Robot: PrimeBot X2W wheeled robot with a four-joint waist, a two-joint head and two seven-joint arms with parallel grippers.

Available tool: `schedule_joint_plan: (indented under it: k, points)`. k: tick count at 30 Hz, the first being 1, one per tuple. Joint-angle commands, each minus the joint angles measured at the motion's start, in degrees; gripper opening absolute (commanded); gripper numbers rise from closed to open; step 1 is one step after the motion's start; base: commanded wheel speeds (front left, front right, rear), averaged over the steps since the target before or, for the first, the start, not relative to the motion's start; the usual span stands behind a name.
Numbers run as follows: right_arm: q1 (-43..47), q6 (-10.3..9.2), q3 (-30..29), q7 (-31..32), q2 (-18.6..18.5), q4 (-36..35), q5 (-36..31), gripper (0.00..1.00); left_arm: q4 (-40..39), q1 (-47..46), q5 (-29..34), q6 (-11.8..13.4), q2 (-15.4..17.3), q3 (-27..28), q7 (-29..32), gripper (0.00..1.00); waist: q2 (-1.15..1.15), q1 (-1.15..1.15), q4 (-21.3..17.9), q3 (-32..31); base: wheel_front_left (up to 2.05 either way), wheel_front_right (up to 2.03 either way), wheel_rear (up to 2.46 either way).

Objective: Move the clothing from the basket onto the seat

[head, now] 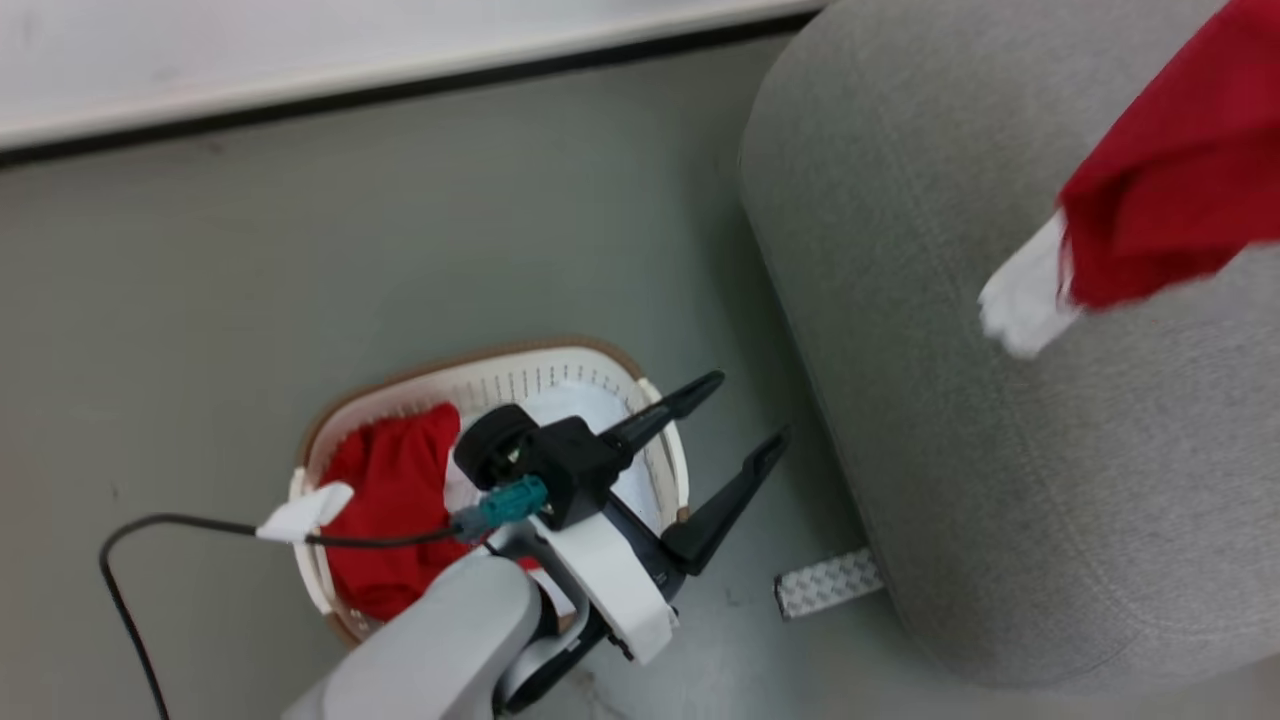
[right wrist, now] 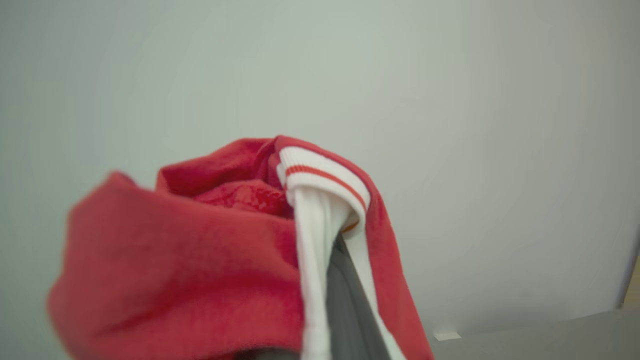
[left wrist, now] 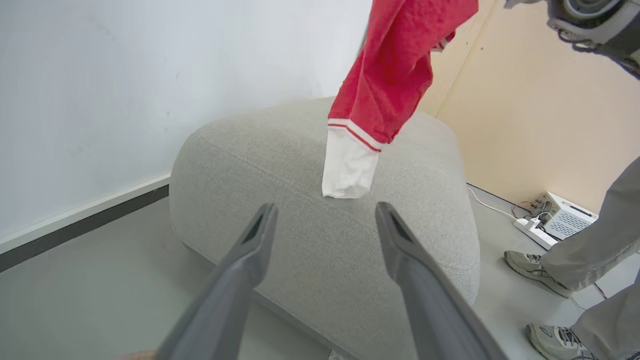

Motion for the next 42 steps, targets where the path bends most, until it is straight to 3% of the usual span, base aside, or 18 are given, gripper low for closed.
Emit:
schedule_joint_plan:
  k: [1,7,11,20,26,27,28,29,35,42]
  points:
    - [-2.22,-0.12,-1.24,0.52,-1.37,1.01,0.81,0.00,-0.98,-1.04,0.80,0.15,0.92,0.38,0.50,1.00,0.00,-0.01,1.84,6.17,0.00,0.00,0.00]
    - [-13.34,-0.12,-7.49,3.67,-7.23,8.55,2.24,0.00,-6.05,-2.46,1.59,0.86,4.77,1.44,2.94,1.00,0.00,-0.01,3.64,14.02,0.00,0.00,0.00]
    - [-17.97,-0.11,-10.30,3.97,-10.13,16.54,-1.85,0.00,-8.22,-3.00,1.71,1.22,6.41,2.24,3.07,1.00,0.00,-0.01,4.55,17.27,0.00,0.00,0.00]
    - [-20.48,-0.13,-6.91,12.11,-7.00,35.35,-12.48,0.00,-9.23,-2.22,1.04,1.83,8.21,2.89,2.75,1.00,0.00,-0.01,5.65,18.61,0.00,0.00,0.00]
    - [-20.61,-0.13,-4.15,18.59,-5.03,40.87,-16.56,0.02,-8.92,-1.14,0.31,2.36,9.43,3.37,2.58,1.00,0.00,-0.01,5.87,17.10,0.00,0.00,0.00]
    - [-20.63,-0.13,-3.80,19.51,-4.91,41.17,-16.89,0.09,-8.82,-0.83,0.16,2.46,9.58,3.40,2.47,1.00,0.00,-0.01,5.81,16.66,0.00,0.00,0.00]
    - [-20.59,-0.13,-3.39,20.13,-4.83,41.26,-17.33,0.40,-8.64,-0.60,0.12,2.55,9.61,3.44,2.40,1.00,0.00,-0.01,5.75,16.15,0.00,0.00,0.00]
    - [-20.58,-0.13,-3.18,20.39,-4.77,40.91,-17.53,1.00,-8.50,-0.38,-0.06,2.57,9.57,3.47,2.34,1.00,0.00,-0.01,5.70,15.55,0.00,0.00,0.00]
    - [-17.40,-0.13,0.16,25.08,-6.03,39.31,-19.20,1.00,-5.92,1.75,-1.36,2.89,8.05,3.02,0.54,1.00,0.00,-0.01,5.75,8.71,0.00,0.00,0.00]
    - [-11.74,-0.13,7.72,34.42,-9.65,31.85,-13.34,1.00,-0.96,5.53,-3.96,3.54,5.16,4.10,-2.28,1.00,0.00,-0.01,6.76,-3.20,0.00,0.00,0.00]
